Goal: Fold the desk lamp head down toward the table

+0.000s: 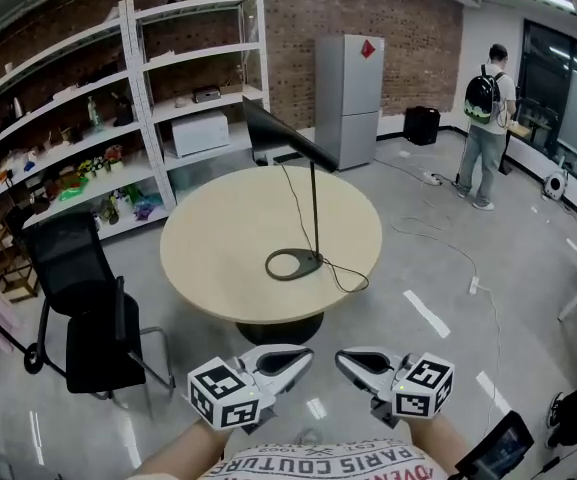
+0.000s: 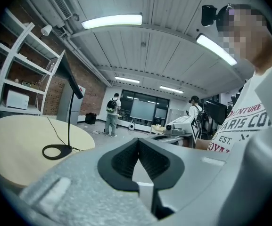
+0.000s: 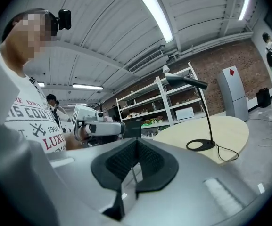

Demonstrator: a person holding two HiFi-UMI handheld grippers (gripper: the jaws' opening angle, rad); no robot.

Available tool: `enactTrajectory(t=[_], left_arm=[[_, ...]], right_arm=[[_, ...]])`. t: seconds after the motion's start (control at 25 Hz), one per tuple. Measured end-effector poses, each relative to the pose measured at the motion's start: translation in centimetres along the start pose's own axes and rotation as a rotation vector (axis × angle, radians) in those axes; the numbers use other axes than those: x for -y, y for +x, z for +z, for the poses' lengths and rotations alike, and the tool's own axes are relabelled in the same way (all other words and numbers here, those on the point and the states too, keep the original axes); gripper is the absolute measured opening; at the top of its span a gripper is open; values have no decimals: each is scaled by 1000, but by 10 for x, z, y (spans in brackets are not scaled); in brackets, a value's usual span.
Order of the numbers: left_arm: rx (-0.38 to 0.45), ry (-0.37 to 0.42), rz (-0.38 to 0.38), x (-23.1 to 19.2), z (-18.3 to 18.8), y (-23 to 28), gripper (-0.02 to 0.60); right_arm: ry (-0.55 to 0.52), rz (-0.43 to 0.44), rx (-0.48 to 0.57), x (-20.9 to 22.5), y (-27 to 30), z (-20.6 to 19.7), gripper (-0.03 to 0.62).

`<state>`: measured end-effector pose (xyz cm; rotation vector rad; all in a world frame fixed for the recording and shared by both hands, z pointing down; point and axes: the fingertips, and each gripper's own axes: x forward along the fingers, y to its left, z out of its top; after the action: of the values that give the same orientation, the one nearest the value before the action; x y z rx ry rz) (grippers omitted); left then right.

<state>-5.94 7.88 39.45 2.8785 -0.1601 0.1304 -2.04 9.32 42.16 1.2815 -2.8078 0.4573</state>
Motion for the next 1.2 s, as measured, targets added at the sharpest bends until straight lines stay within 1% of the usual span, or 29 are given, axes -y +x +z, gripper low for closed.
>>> enactTrajectory(t=[0.12, 0.24, 0.44, 0.64, 0.84, 0.96, 1.2], left_arm=[[6, -3, 6, -49, 19, 17, 0], [13, 4, 16, -90, 34, 31, 1], [22, 13, 30, -137, 45, 41, 0], [35, 39, 62, -167, 58, 39, 2], [63, 60, 93, -183, 70, 35, 0], [80, 53, 117, -193, 74, 33, 1], [73, 23, 160, -221, 78, 43, 1]], right_arm=[[-4, -2, 0, 41, 28, 19, 2], [-35, 0, -6, 74, 50, 33, 2], [-61, 1, -7, 112, 80, 39, 2], [-74, -28, -20, 143, 93, 35, 14], [-113, -74, -31, 172, 97, 39, 26], [-129, -97, -34, 192, 102, 43, 40], [-96, -127, -29, 246, 117, 46, 69]])
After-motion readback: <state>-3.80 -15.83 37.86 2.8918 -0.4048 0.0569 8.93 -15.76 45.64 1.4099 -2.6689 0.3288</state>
